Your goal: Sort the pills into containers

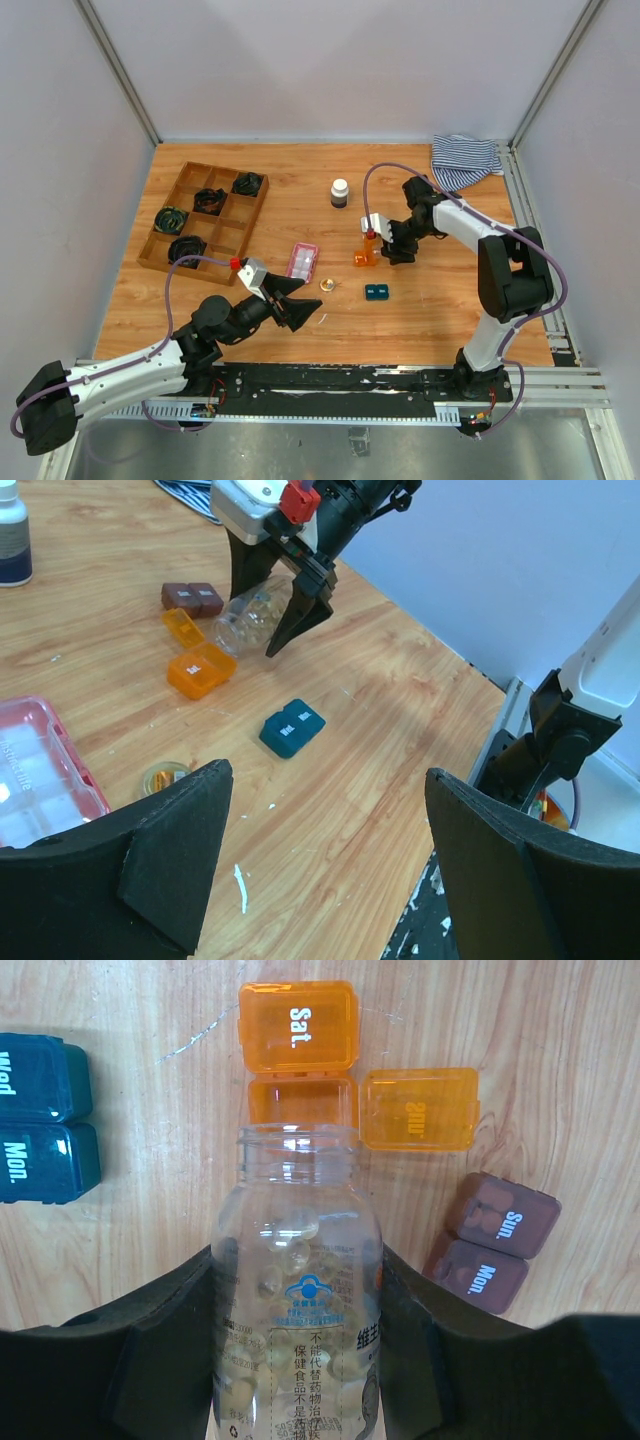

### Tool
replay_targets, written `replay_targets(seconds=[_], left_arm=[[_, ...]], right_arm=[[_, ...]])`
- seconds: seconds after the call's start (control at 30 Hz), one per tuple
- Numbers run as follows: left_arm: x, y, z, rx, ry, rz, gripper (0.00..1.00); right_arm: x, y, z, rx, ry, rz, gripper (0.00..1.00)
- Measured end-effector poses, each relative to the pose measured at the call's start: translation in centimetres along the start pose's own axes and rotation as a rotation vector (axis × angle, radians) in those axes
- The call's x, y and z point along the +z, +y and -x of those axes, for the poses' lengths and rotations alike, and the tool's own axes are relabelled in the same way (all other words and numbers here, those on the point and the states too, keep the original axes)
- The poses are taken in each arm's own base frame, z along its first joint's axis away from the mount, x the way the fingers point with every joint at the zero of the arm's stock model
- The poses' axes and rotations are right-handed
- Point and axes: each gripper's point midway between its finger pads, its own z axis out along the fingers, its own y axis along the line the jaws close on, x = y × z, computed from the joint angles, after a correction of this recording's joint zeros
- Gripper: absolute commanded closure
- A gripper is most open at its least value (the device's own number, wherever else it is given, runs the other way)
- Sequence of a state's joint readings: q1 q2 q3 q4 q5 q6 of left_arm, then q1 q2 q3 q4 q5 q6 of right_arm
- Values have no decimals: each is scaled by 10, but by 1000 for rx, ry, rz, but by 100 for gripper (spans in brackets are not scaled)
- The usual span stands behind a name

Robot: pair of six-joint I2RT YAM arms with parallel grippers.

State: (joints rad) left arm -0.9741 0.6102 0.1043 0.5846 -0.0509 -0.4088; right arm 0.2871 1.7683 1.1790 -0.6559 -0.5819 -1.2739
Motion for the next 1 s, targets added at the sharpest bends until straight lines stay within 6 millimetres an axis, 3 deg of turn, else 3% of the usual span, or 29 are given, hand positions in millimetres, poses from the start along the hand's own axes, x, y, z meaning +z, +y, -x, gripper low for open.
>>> replay_targets(seconds=[1.0], left_arm=[[-1,-1,2,-4,-7,-1,16]], right_arm=[[0,-3,4,6,77,-4,95]])
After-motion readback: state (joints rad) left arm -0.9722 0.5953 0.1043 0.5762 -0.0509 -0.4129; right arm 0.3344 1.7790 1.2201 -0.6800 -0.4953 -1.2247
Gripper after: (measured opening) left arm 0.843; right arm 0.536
